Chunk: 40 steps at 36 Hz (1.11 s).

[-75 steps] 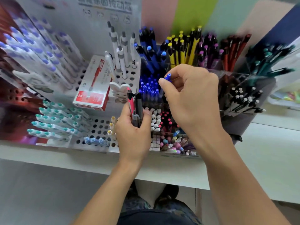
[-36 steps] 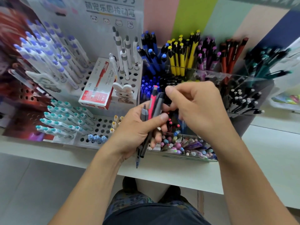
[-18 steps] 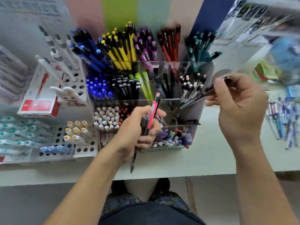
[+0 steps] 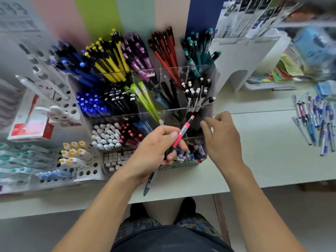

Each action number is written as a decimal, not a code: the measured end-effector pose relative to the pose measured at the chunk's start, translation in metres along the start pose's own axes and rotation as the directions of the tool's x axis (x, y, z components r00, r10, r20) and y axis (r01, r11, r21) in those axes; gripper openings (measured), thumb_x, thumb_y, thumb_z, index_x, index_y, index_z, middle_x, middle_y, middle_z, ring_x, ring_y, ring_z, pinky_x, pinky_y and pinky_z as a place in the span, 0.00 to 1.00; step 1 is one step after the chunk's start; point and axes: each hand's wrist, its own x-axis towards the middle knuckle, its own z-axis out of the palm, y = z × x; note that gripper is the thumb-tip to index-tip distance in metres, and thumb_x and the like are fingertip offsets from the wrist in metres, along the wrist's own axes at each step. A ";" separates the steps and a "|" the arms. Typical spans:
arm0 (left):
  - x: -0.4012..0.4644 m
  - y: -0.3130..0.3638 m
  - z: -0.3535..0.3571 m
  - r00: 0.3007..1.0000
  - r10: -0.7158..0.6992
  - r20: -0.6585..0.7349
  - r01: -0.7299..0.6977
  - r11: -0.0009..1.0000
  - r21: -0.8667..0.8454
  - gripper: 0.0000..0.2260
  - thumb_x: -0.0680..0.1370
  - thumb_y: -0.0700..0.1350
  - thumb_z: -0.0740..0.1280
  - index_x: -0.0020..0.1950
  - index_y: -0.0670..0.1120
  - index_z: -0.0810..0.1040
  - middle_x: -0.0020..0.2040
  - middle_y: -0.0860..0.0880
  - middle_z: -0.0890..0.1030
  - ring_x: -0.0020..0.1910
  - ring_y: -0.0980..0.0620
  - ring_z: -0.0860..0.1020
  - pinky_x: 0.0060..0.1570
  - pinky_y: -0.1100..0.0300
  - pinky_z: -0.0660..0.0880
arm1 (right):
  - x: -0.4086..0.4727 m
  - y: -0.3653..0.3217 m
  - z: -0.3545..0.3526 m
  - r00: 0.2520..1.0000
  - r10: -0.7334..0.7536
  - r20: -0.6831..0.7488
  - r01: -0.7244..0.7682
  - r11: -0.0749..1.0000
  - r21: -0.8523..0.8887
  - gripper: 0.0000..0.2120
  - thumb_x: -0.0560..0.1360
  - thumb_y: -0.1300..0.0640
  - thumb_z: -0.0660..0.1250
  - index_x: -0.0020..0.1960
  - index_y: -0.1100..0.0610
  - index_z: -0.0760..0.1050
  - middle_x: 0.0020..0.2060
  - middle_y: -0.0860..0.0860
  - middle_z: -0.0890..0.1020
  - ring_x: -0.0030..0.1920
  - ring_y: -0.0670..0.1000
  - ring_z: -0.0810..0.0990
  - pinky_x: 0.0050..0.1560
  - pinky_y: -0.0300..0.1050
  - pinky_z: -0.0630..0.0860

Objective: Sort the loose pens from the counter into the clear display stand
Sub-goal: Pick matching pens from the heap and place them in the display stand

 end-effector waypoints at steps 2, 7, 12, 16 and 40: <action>-0.002 -0.001 -0.001 0.999 0.020 -0.032 -0.019 0.999 0.051 0.08 0.85 0.45 0.59 0.58 0.40 0.71 0.46 0.43 0.85 0.28 0.54 0.68 0.25 0.65 0.63 | 0.002 -0.014 -0.014 1.000 0.005 -0.015 -0.003 0.997 0.082 0.13 0.83 0.50 0.63 0.56 0.54 0.83 0.43 0.49 0.75 0.43 0.50 0.74 0.44 0.45 0.69; -0.008 0.007 -0.004 0.997 0.067 -0.049 -0.067 0.998 0.003 0.08 0.85 0.45 0.59 0.54 0.40 0.70 0.45 0.42 0.85 0.26 0.54 0.71 0.24 0.63 0.65 | -0.002 -0.057 -0.035 0.944 -0.049 0.327 -0.228 0.619 0.752 0.04 0.80 0.60 0.69 0.48 0.58 0.83 0.28 0.43 0.78 0.28 0.43 0.74 0.31 0.33 0.71; -0.014 0.022 -0.022 0.956 0.181 -0.230 -0.161 0.981 0.103 0.07 0.85 0.46 0.60 0.51 0.45 0.73 0.42 0.41 0.84 0.32 0.46 0.80 0.33 0.47 0.76 | 0.004 -0.071 -0.026 0.960 -0.023 0.280 -0.247 0.412 0.877 0.06 0.81 0.63 0.67 0.52 0.57 0.82 0.35 0.50 0.80 0.36 0.49 0.79 0.37 0.38 0.77; -0.019 0.033 -0.041 0.864 0.292 -0.409 -0.272 0.956 0.109 0.10 0.86 0.47 0.57 0.49 0.49 0.76 0.33 0.46 0.80 0.23 0.51 0.68 0.22 0.61 0.63 | 0.018 -0.089 -0.046 0.998 -0.050 -0.043 0.060 0.404 0.913 0.08 0.82 0.64 0.64 0.56 0.56 0.81 0.40 0.50 0.82 0.41 0.52 0.82 0.44 0.41 0.80; -0.035 0.039 -0.066 0.848 0.357 -0.391 -0.401 0.915 -0.036 0.04 0.84 0.42 0.61 0.52 0.47 0.75 0.42 0.48 0.83 0.26 0.54 0.67 0.24 0.64 0.63 | 0.024 -0.084 -0.041 0.991 -0.104 -0.088 0.131 0.565 0.815 0.10 0.77 0.69 0.71 0.54 0.56 0.80 0.42 0.54 0.84 0.41 0.52 0.84 0.44 0.42 0.81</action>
